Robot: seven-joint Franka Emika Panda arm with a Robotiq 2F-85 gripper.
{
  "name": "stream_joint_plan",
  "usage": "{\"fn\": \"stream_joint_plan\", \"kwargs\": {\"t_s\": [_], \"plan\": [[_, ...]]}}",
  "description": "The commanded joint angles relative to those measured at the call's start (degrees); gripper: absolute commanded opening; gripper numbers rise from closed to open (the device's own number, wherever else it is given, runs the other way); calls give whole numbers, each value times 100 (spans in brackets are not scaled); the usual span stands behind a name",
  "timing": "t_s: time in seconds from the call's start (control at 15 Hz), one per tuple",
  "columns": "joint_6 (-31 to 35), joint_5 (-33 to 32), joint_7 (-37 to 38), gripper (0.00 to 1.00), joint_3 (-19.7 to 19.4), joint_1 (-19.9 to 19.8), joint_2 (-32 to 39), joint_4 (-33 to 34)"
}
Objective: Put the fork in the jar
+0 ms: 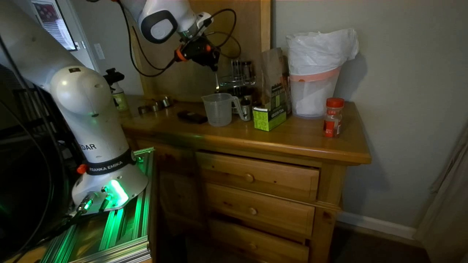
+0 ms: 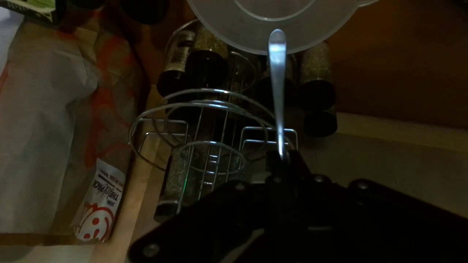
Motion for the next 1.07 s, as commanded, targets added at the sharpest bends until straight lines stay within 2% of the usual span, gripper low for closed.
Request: {"fn": "stream_joint_plan", "kwargs": {"t_s": [0.0, 0.47, 0.73, 1.0], "plan": [[30, 419, -567, 2, -88, 61, 158, 0], [-145, 999, -1629, 2, -200, -56, 336, -3], [-138, 2004, -2824, 2, -416, 232, 506, -8], [-189, 2931, -4020, 2, -446, 146, 707, -14]]}}
